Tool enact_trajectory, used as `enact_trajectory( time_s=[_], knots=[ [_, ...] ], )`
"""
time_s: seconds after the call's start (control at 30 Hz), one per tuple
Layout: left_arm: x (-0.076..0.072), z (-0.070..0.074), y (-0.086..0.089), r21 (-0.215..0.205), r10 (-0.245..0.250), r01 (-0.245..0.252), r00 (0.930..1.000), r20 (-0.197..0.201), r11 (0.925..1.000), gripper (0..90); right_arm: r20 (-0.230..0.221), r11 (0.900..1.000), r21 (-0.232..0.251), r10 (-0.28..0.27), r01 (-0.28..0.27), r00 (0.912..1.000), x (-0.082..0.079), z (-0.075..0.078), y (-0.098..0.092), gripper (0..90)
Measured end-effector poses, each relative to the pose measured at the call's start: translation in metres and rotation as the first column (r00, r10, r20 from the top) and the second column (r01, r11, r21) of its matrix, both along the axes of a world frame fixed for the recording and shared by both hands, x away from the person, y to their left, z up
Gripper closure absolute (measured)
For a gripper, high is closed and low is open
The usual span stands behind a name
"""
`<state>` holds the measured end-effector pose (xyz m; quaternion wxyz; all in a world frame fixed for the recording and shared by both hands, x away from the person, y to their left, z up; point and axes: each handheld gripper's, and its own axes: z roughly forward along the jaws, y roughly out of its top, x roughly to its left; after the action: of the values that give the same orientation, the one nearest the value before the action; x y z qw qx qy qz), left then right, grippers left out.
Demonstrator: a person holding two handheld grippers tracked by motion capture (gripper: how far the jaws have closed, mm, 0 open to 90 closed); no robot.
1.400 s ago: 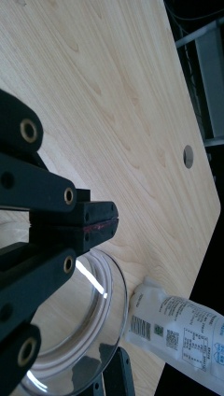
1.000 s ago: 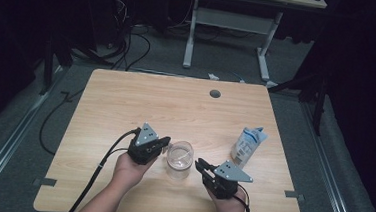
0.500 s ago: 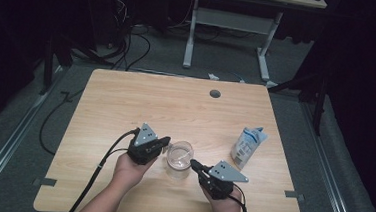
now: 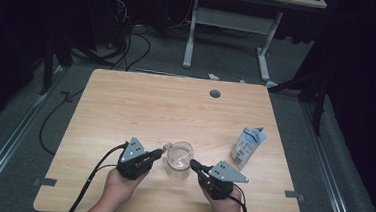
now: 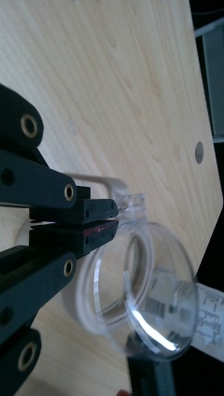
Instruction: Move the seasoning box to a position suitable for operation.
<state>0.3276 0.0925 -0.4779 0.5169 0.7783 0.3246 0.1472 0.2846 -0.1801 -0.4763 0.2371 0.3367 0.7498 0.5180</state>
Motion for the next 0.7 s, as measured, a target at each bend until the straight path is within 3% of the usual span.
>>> enact_trajectory(
  time_s=[0.33,0.7],
  knots=[
    [-0.022,-0.004,-0.013,-0.047,-0.067,0.067,0.9978,-0.002,0.9967,89.5,0.006,1.000,0.014,-0.002,0.002,1.0000,-0.002,0.003,0.001,89.7],
    [-0.024,-0.004,-0.022,-0.061,-0.073,0.073,0.9973,0.000,0.9955,89.7,0.013,1.000,0.018,0.001,-0.002,0.9999,-0.003,0.005,0.003,89.8]
  ],
)
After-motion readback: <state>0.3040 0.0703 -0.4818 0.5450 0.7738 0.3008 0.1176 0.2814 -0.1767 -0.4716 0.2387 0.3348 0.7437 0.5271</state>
